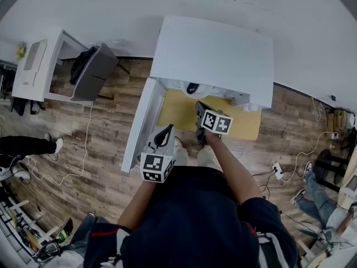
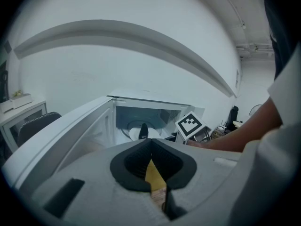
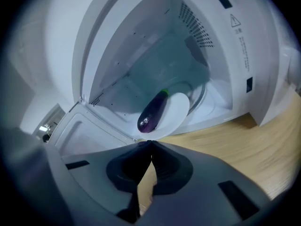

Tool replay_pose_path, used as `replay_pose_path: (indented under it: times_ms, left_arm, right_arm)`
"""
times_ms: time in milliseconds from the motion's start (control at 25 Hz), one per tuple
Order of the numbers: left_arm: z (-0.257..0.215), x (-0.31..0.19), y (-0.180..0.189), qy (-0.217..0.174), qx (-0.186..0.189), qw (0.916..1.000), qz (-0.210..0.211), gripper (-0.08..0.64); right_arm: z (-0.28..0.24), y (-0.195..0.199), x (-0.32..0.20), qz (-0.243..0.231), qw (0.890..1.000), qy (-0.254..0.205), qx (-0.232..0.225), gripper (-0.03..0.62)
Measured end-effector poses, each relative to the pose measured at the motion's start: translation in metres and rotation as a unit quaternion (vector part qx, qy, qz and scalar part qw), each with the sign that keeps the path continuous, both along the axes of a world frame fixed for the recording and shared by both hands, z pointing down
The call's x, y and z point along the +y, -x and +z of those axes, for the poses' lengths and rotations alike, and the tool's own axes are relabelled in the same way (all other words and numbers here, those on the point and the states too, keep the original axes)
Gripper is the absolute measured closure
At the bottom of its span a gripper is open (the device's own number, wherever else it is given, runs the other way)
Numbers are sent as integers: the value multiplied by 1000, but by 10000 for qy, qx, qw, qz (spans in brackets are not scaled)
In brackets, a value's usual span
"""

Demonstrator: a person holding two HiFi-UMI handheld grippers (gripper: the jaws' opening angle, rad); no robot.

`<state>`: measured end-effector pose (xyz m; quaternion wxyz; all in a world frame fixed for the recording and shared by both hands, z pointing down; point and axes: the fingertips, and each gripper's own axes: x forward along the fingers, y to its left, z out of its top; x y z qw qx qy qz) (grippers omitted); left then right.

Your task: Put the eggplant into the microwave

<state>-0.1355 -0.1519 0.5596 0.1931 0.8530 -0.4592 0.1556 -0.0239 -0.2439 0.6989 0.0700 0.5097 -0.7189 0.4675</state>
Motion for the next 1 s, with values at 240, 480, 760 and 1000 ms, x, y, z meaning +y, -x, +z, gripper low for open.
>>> replay_pose_path:
  times_ms: [240, 480, 760, 1000]
  left_arm:
    - [3, 6, 3, 58, -12, 10000, -57, 546]
    - [7, 8, 4, 124, -14, 9999, -43, 546]
    - [12, 8, 7, 229, 8, 9997, -71, 546]
    - [11, 2, 13, 230, -37, 9996, -147, 546]
  right_arm:
    - [2, 11, -3, -459, 9973, -75, 574, 580]
    - [4, 16, -9, -741, 9930, -169, 907, 580]
    - [13, 17, -15, -725, 9926, -42, 971, 580]
    - [12, 14, -26, -625, 9931, -49, 996, 580]
